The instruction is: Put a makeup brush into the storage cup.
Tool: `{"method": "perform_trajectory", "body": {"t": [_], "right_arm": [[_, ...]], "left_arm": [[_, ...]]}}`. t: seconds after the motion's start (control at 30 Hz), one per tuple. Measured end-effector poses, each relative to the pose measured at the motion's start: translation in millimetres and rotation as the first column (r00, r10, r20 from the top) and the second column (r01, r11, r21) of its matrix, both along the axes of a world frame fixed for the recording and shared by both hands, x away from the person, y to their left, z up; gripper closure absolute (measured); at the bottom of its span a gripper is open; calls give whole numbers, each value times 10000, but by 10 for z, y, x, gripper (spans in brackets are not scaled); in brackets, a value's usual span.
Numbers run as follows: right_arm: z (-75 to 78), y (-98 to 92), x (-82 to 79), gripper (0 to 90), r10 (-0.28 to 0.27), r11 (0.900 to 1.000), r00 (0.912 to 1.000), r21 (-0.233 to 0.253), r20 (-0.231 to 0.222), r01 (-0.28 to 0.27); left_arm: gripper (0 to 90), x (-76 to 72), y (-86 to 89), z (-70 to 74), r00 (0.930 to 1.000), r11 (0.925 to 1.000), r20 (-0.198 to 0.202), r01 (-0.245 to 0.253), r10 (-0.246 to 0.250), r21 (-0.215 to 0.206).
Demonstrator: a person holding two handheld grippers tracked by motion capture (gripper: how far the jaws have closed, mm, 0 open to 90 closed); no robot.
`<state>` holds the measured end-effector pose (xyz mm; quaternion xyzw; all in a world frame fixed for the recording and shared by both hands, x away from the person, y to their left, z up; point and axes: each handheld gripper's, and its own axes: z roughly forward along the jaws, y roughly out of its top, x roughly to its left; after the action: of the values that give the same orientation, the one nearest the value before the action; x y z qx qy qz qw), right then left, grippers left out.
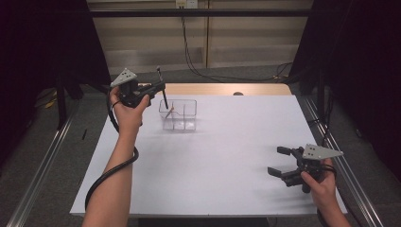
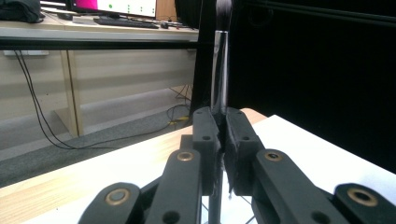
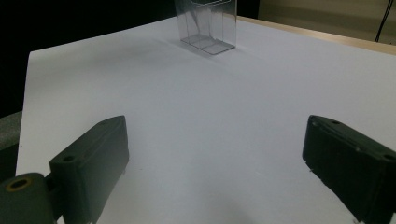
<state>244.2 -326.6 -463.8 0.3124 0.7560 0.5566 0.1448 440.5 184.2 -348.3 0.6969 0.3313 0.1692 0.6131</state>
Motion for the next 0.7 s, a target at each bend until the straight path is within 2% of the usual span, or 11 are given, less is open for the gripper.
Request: {"method": "perform_trajectory", "body": {"t": [0.7], "right_arm": [[-9,-3,4,70,13,10000,10000,28,-37,-12]], "left_arm": [[841,113,-33,-42,9997,9995,-43,-236,237,215]]}}
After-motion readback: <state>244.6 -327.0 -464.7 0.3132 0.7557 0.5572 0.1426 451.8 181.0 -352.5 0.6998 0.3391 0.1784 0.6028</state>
